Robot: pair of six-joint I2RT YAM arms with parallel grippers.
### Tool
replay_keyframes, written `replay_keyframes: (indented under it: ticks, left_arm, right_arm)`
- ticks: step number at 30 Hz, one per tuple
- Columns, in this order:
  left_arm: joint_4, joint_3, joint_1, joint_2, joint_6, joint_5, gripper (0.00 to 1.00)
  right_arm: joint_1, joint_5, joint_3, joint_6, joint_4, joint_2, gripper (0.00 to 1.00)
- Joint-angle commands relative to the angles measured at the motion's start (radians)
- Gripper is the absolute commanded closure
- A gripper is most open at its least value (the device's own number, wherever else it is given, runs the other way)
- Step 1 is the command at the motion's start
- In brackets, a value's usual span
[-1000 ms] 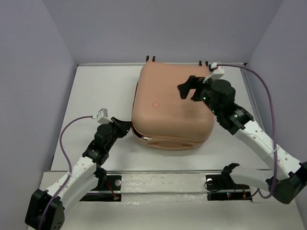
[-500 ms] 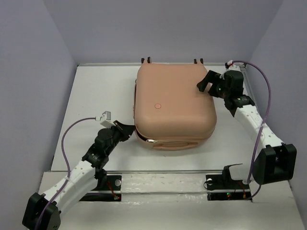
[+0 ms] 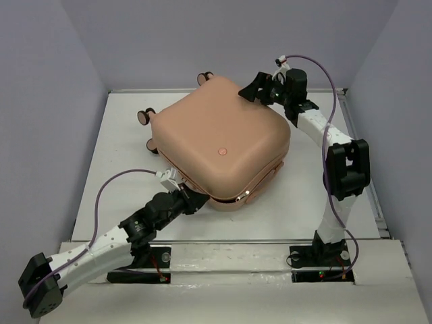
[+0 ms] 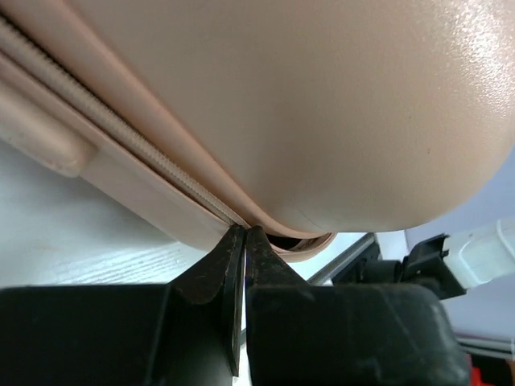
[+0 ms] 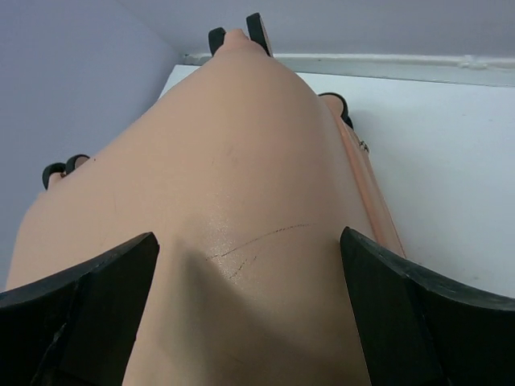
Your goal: Pack the luggage
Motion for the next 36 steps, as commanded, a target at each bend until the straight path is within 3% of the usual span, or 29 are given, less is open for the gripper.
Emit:
replay_keyframes:
  ticks: [1, 4, 5, 8, 9, 10, 14, 16, 17, 18, 19, 21, 22, 25, 32, 36]
  left_arm:
    - [-0.159, 0.165, -0.021, -0.038, 0.051, -0.122, 0.88]
    - [-0.286, 0.285, -0.012, -0.113, 0.102, -0.203, 0.56]
    - [-0.385, 0.383, -0.009, -0.126, 0.133, -0.217, 0.35]
    - [-0.495, 0.599, -0.001, -0.115, 0.202, -0.24, 0.07]
    - [-0.521, 0.655, 0.0, -0.097, 0.22, -0.248, 0.03]
    - [-0.562, 0.754, 0.0, -0.045, 0.237, -0.265, 0.01]
    - [-0.624, 0.904, 0.048, 0.102, 0.314, -0.344, 0.01]
    - [-0.613, 0.921, 0.13, 0.165, 0.328, -0.271, 0.01]
    - [-0.572, 0.915, 0.268, 0.181, 0.332, -0.206, 0.01]
    - [-0.546, 0.907, 0.351, 0.211, 0.337, -0.129, 0.01]
    - [-0.496, 0.896, 0.438, 0.23, 0.334, 0.034, 0.01]
    - [-0.445, 0.869, 0.606, 0.271, 0.316, 0.182, 0.01]
    - [-0.387, 0.855, 0.748, 0.316, 0.283, 0.296, 0.01]
    - [-0.302, 0.813, 0.94, 0.429, 0.22, 0.457, 0.01]
    - [-0.095, 0.793, 1.017, 0.641, 0.138, 0.478, 0.01]
    - [-0.002, 0.772, 1.017, 0.728, 0.078, 0.49, 0.01]
  right_arm:
    - [0.105, -0.266, 0.115, 0.136, -0.156, -0.009, 0.0]
    - [0.094, -0.243, 0.18, 0.133, -0.179, -0.021, 0.0]
    - [0.094, -0.238, 0.197, 0.124, -0.203, -0.024, 0.0]
    - [0.083, -0.204, 0.271, 0.072, -0.284, -0.041, 0.0]
    - [0.083, -0.185, 0.286, 0.059, -0.304, -0.049, 0.0]
    - [0.083, -0.18, 0.302, 0.05, -0.324, -0.072, 0.0]
    - [0.083, -0.131, 0.245, 0.009, -0.326, -0.187, 0.0]
    - [0.083, -0.093, 0.193, -0.007, -0.327, -0.252, 0.0]
    - [0.083, -0.082, 0.135, -0.023, -0.323, -0.323, 0.0]
    - [0.083, -0.063, 0.104, -0.03, -0.323, -0.36, 0.0]
    - [0.083, -0.053, 0.072, -0.036, -0.323, -0.398, 0.0]
    - [0.103, -0.034, -0.009, -0.062, -0.301, -0.479, 0.0]
    - [0.114, -0.016, -0.096, -0.068, -0.294, -0.56, 0.0]
    - [0.173, 0.009, -0.277, -0.091, -0.252, -0.703, 0.0]
    - [0.342, 0.087, -0.567, -0.126, -0.185, -0.869, 0.0]
    - [0.419, 0.118, -0.637, -0.129, -0.173, -0.889, 0.0]
